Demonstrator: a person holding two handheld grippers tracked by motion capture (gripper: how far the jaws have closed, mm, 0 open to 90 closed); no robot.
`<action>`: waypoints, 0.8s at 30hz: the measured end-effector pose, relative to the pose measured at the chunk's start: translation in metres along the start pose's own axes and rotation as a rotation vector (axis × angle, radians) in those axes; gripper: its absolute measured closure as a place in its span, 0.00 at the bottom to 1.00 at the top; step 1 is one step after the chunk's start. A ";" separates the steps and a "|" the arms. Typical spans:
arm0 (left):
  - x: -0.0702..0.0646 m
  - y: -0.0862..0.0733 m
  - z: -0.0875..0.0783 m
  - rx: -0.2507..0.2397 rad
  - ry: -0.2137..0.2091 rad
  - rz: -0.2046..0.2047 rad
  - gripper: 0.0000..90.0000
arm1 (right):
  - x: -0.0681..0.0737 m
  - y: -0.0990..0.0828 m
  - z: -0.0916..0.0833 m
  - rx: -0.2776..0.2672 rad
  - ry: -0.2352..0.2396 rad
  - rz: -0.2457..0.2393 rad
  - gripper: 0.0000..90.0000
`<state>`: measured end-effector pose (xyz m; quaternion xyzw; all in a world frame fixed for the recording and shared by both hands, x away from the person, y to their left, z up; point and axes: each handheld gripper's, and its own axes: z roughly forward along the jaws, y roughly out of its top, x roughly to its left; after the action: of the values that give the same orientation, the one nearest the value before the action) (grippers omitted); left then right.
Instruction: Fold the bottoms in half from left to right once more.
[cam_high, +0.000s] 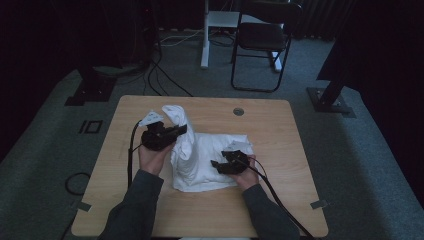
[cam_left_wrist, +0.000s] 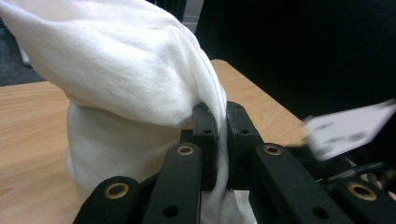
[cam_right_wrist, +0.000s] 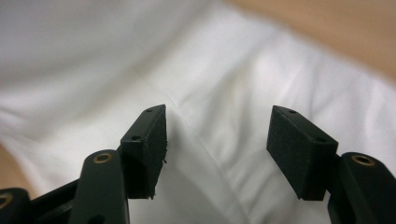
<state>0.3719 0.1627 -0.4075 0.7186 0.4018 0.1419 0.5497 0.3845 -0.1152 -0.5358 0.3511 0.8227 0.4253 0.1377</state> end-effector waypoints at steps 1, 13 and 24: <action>-0.002 0.001 0.001 0.000 -0.005 0.005 0.95 | 0.005 -0.006 0.017 0.055 -0.013 -0.014 0.42; -0.016 -0.003 0.021 0.048 -0.029 0.046 0.95 | 0.016 0.011 0.009 -0.064 0.091 -0.009 0.41; -0.042 -0.009 0.047 0.079 -0.084 0.065 0.95 | -0.020 -0.001 0.031 0.092 -0.124 0.014 0.49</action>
<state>0.3720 0.1011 -0.4220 0.7578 0.3599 0.1135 0.5323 0.4149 -0.1105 -0.5565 0.3885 0.8287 0.3656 0.1693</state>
